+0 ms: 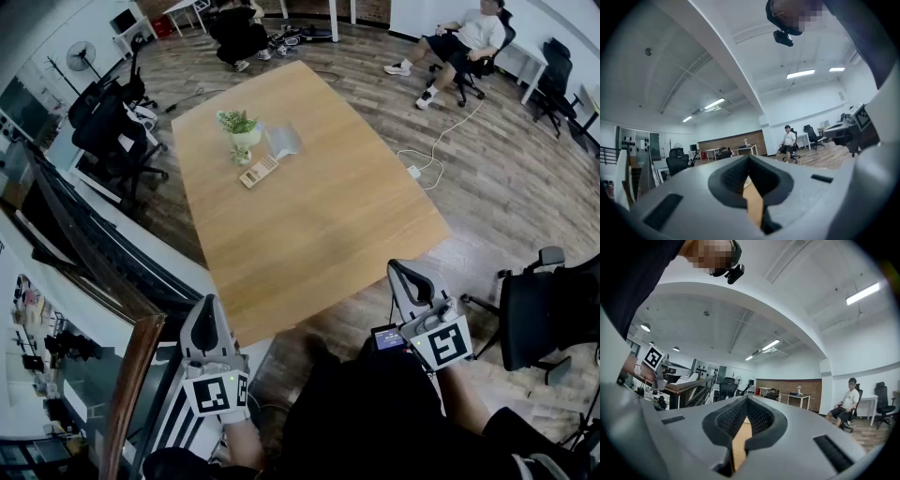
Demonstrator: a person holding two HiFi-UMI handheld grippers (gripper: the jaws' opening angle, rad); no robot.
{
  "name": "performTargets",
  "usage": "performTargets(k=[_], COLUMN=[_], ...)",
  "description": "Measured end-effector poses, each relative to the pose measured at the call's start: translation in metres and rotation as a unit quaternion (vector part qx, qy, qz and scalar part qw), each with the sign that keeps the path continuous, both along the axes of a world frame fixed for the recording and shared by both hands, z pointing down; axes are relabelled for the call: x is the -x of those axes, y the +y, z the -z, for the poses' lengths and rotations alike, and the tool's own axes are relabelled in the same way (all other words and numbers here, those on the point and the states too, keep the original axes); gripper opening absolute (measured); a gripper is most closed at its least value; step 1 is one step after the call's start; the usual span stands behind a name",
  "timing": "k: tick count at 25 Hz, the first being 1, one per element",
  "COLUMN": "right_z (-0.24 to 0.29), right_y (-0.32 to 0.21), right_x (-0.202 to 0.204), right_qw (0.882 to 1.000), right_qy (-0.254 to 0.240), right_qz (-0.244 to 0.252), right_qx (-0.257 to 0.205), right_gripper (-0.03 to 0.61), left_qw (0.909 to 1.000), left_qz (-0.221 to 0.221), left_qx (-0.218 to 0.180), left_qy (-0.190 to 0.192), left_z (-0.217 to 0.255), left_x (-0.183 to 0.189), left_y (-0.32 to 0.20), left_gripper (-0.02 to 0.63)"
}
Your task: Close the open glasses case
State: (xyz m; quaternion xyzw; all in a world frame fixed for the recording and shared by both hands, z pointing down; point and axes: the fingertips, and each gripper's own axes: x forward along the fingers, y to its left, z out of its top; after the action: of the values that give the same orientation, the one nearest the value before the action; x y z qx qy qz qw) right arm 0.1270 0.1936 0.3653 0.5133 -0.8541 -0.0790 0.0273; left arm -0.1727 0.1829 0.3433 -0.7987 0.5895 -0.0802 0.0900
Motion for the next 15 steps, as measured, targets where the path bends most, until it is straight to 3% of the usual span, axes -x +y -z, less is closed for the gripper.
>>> performTargets(k=[6, 10, 15], right_z=[0.003, -0.003, -0.006], right_y=[0.003, 0.002, 0.005], right_x=[-0.005, -0.016, -0.027], right_qw=[1.0, 0.999, 0.999], right_qy=[0.003, -0.031, -0.037], right_qz=[0.003, -0.02, -0.018], right_qx=[-0.004, 0.027, 0.028], right_gripper=[0.012, 0.012, 0.012], left_qw=[0.9999, 0.9997, 0.9993], left_qz=[0.012, 0.024, 0.036], left_qx=[0.006, 0.004, 0.013], left_qy=[0.007, 0.008, 0.005], left_z=[-0.001, 0.0, 0.0], left_x=[-0.003, -0.006, -0.018], left_y=[0.007, 0.012, 0.023], left_gripper=[0.002, 0.002, 0.002])
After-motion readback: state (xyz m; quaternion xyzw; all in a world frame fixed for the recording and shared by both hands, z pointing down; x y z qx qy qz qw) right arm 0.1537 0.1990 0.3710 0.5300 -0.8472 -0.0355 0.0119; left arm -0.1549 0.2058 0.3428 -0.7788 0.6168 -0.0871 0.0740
